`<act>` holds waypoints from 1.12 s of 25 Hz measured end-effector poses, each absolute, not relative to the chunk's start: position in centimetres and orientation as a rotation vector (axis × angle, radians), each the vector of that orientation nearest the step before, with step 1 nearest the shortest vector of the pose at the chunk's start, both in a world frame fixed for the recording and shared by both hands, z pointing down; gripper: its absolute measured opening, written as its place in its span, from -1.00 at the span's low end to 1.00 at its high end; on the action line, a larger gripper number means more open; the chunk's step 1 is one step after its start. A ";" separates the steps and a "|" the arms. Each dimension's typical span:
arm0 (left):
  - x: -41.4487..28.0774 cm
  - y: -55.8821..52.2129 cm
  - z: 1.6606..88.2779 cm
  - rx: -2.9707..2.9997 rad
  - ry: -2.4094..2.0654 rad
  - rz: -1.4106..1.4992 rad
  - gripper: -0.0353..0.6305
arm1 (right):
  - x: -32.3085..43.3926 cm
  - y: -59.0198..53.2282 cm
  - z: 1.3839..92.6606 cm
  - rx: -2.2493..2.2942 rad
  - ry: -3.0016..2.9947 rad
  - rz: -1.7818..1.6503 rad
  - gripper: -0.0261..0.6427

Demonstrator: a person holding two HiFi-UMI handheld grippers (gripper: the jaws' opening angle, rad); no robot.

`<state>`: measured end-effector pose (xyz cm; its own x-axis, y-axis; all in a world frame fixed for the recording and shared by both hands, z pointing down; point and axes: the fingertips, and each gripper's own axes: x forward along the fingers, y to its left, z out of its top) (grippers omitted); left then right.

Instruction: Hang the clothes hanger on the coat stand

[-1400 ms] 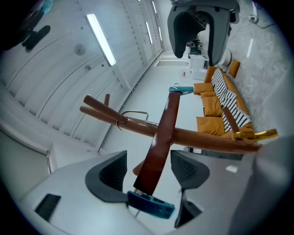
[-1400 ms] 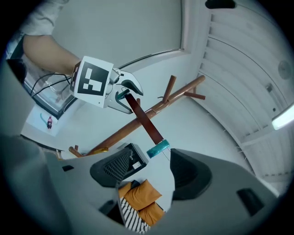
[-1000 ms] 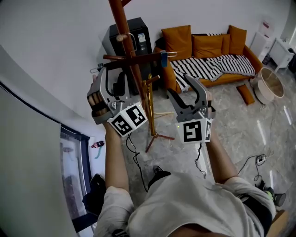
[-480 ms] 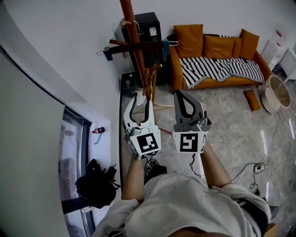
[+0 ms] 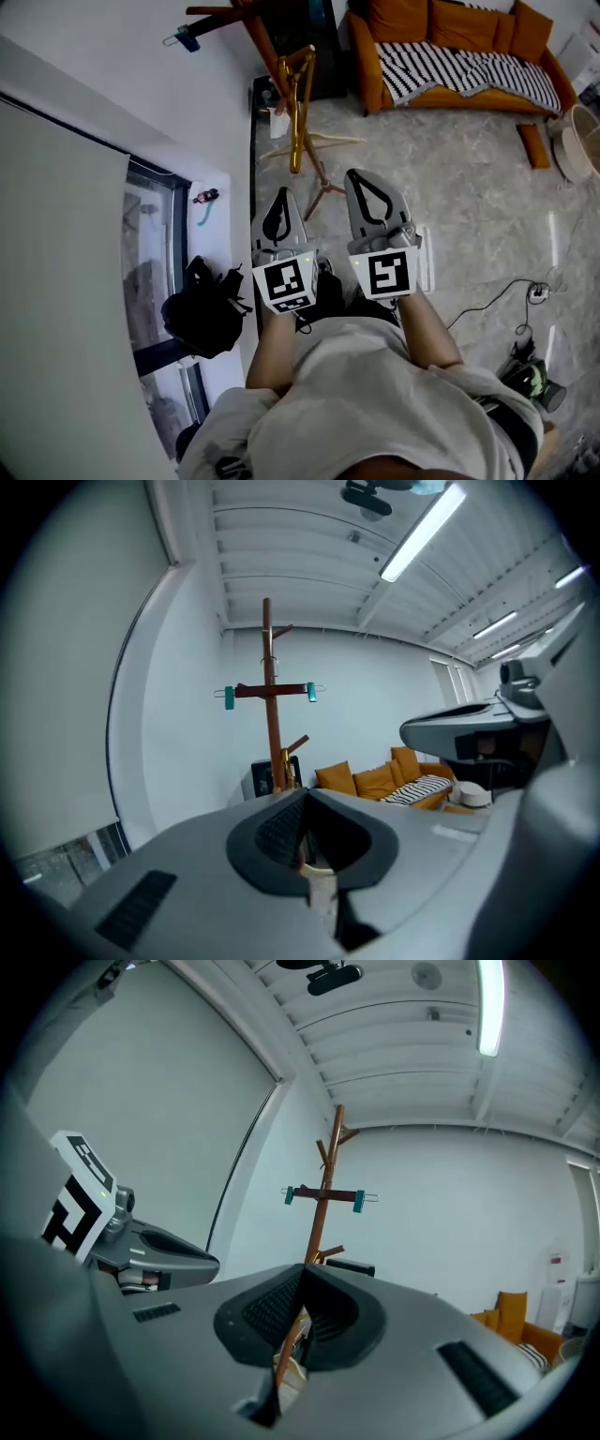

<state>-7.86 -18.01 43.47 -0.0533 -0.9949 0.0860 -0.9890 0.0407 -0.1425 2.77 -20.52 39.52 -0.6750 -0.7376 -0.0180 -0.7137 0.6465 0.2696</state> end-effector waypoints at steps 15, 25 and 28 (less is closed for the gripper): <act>-5.0 -7.9 45.3 -2.245 2.150 -0.253 -0.87 | 2.1 -10.2 41.1 1.188 -2.737 -0.454 -0.91; -9.4 6.2 44.6 -2.244 2.167 -0.165 -0.87 | -1.6 3.2 40.2 1.278 -2.910 -0.212 -0.91; -9.2 9.9 45.6 -2.307 2.155 -0.134 -0.87 | 0.0 7.0 40.2 1.350 -2.859 -0.270 -0.91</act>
